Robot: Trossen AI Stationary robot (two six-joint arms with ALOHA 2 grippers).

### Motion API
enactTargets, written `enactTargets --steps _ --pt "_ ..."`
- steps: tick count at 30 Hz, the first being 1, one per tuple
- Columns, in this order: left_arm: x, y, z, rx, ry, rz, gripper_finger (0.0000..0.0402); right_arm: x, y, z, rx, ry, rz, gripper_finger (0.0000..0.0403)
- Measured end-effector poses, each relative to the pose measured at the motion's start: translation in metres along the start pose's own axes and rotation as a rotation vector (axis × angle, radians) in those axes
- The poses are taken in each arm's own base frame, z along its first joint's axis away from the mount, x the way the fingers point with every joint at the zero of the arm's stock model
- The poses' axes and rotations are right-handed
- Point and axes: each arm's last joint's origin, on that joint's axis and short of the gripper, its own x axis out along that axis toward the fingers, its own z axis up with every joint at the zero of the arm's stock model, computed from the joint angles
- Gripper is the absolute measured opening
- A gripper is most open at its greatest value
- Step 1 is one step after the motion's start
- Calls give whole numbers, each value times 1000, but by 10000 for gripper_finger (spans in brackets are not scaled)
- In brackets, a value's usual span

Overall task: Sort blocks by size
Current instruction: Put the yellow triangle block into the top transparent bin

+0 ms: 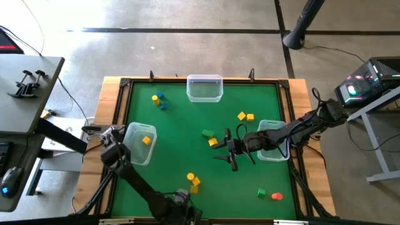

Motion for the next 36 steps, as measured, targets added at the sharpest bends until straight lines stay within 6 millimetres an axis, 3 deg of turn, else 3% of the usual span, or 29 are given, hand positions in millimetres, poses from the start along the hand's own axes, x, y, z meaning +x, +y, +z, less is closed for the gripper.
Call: enactTargets --steps 6,12,22,36 --pt "6 -4 2 -95 -91 -57 181 0 2 -1 0 14 42 178" --pt "4 -6 26 -39 -213 49 181 0 2 -2 1 16 48 178" --pt "4 -16 51 38 -194 144 181 0 2 -2 25 17 51 178" --pt "5 -12 56 54 -194 191 181 0 2 -2 47 22 51 178"
